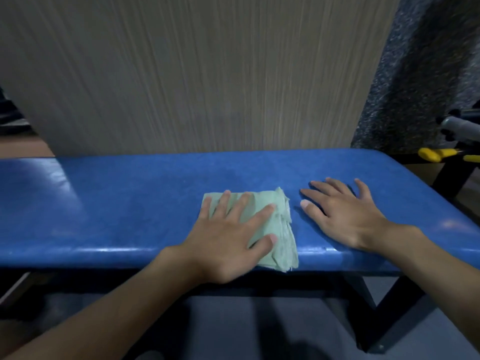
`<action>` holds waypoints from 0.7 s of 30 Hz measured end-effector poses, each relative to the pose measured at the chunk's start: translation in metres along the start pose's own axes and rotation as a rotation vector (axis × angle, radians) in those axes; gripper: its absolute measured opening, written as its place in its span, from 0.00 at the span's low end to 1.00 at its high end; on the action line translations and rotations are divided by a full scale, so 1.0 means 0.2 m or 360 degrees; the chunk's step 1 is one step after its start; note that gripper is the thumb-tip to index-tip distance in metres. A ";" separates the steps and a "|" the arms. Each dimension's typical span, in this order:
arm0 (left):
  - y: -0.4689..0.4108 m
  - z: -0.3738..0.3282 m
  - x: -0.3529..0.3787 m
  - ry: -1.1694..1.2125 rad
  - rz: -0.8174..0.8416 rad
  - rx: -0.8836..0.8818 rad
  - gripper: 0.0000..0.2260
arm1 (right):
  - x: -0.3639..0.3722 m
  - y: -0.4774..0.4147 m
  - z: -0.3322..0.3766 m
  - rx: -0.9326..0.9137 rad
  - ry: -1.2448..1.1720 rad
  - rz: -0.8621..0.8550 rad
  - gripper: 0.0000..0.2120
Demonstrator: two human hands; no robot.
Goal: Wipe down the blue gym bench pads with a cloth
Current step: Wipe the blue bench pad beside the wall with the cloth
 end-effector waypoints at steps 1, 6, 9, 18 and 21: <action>0.02 0.01 0.00 0.0020 -0.0024 -0.0062 0.29 | -0.01 0.00 0.02 -0.0020 -0.0032 -0.0030 0.28; -0.08 0.05 0.03 0.0019 0.0018 -0.0183 0.32 | 0.02 -0.05 0.08 -0.0099 -0.0106 0.0041 0.31; -0.31 0.14 0.00 0.0018 0.0022 -0.0208 0.32 | 0.06 -0.07 0.08 -0.0108 -0.0036 0.0093 0.32; -0.99 0.42 -0.14 0.0079 0.0063 -0.0296 0.42 | 0.06 -0.07 0.08 -0.0112 -0.0036 0.0060 0.33; -1.05 0.45 -0.15 0.0129 0.0063 -0.0342 0.40 | 0.06 -0.07 0.08 -0.0108 -0.0045 0.0047 0.33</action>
Point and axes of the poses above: each hand's wrist, its own y-axis away from the middle knuckle, its own x-axis out of the palm, z = x × y, the point moved 3 cm from there along -y, towards the middle knuckle, and after that the axes turned 3 degrees about z, right-handed, at the moved point
